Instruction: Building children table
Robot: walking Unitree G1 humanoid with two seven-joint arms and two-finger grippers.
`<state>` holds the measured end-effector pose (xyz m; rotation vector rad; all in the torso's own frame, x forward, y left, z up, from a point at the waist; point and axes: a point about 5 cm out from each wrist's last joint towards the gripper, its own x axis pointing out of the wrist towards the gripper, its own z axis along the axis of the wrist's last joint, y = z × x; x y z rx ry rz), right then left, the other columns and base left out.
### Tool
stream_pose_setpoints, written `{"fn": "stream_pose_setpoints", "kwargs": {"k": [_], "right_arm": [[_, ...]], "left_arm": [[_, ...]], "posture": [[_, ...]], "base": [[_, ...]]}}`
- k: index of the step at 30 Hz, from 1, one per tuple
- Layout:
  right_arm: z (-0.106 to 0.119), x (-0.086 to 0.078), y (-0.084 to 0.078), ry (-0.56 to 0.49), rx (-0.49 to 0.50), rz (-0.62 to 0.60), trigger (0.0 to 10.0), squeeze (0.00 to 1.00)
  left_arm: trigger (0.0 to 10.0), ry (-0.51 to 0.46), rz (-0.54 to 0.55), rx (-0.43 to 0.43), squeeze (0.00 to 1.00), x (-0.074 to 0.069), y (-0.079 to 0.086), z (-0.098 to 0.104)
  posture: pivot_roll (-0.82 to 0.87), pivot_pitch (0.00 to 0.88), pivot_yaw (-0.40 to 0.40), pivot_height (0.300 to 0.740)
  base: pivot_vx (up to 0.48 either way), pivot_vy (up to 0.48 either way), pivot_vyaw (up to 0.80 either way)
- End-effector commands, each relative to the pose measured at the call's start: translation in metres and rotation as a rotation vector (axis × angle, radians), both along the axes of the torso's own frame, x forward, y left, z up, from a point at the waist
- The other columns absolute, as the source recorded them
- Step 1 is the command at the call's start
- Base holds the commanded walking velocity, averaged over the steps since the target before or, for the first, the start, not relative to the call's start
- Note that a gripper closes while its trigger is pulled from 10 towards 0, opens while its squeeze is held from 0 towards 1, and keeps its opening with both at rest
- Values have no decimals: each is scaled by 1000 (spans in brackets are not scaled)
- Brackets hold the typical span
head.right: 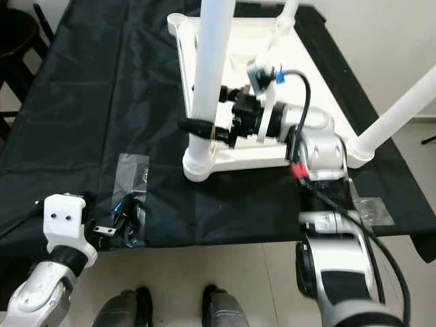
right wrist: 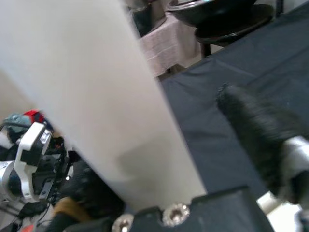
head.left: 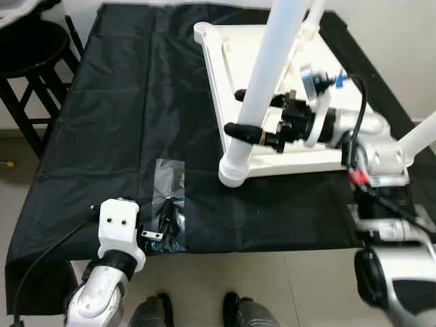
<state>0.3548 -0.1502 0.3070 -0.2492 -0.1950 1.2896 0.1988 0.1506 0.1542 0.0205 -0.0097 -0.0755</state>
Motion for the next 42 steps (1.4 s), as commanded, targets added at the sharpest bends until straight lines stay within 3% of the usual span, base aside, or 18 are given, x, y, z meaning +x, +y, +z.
{"fn": "stream_pose_setpoints", "kwargs": {"k": [1, 7, 14, 17, 19, 20, 21, 22, 23, 25, 27, 31, 32, 37, 38, 39, 40, 42], "right_arm": [[4, 0, -6, -13, 3, 23, 0, 0], [13, 1, -11, -8, -48, 144, 0, 0], [-2, -3, -20, 0, 1, -51, 0, 0], [-2, -3, -20, 0, 1, -51, 0, 0], [-13, -8, -23, 34, 30, -146, 0, 0], [-56, -12, -15, 49, 34, -638, 0, 0], [-109, -43, 1, 153, 12, -888, 0, 0], [-109, -43, 1, 153, 12, -888, 0, 0], [-138, -69, 16, 242, 23, -1030, 0, 0], [-151, -82, 30, 308, 50, -1078, 0, 0], [-152, -64, 51, 339, 105, -1011, 0, 0], [-142, -48, 56, 325, 142, -1021, 0, 0], [-139, -44, 57, 329, 145, -1028, 10000, 0], [-134, -45, 57, 329, 155, -1050, 10000, 0], [-128, -48, 56, 324, 175, -1051, 10000, 557], [-128, -48, 56, 324, 175, -1051, 10000, 557], [-120, -49, 53, 280, 170, -1003, 10000, 1000], [-109, -48, 49, 246, 195, -917, 10000, 1000]], "left_arm": [[10000, 26, 3, 11, 0, -4, 0, -3], [10000, 36, 7, 15, 0, -9, 0, 0], [10000, 43, 9, 15, 0, -5, -1, -2], [10000, 43, 9, 15, 0, -5, -1, -2], [10000, 43, 11, 14, 0, -4, -1, -3], [10000, 46, 16, 13, 0, 1, 0, -6], [10000, 51, 18, 10, 0, 8, 0, -10], [10000, 51, 18, 10, 0, 8, 0, -10], [10000, 56, 18, 7, 0, 14, 1, -14], [10000, 60, 16, 6, 0, 19, 1, -17], [10000, 69, 13, 3, 0, 28, 2, -23], [10000, 73, 15, 4, 0, 34, 3, -26], [10000, 73, 15, 7, 0, 36, 4, -27], [10000, 71, 15, 10, 0, 37, 4, -27], [10000, 68, 14, 12, 0, 37, 4, -27], [10000, 68, 14, 12, 0, 37, 4, -27], [10000, 66, 12, 13, 0, 36, 5, -26], [10000, 64, 10, 12, 0, 34, 5, -25]], "posture": [[106, 323, -83, 740], [95, 325, -79, 740], [44, 296, -105, 740], [44, 296, -105, 740], [44, 296, -105, 740], [-6, 245, -132, 740], [-7, 218, -122, 740], [-7, 218, -122, 740], [-7, 198, -118, 740], [-7, 190, -115, 740], [-4, 137, -112, 740], [-3, 123, -100, 740], [-4, 120, -93, 740], [-2, 125, -87, 740], [-3, 132, -81, 740], [-3, 132, -81, 740], [6, 151, -74, 740], [12, 166, -73, 740]], "base": [[0, 0, 0], [0, 0, 0], [0, 0, 0], [0, 0, 0], [0, 0, 0], [0, 0, 0], [0, 0, 0], [0, 0, 0], [0, 0, 0], [0, 0, 0], [0, 0, 0], [0, 0, 0], [0, 0, 0], [0, 0, 0], [0, 0, 0], [0, 0, 0], [0, 0, 0], [0, 0, 0]]}}
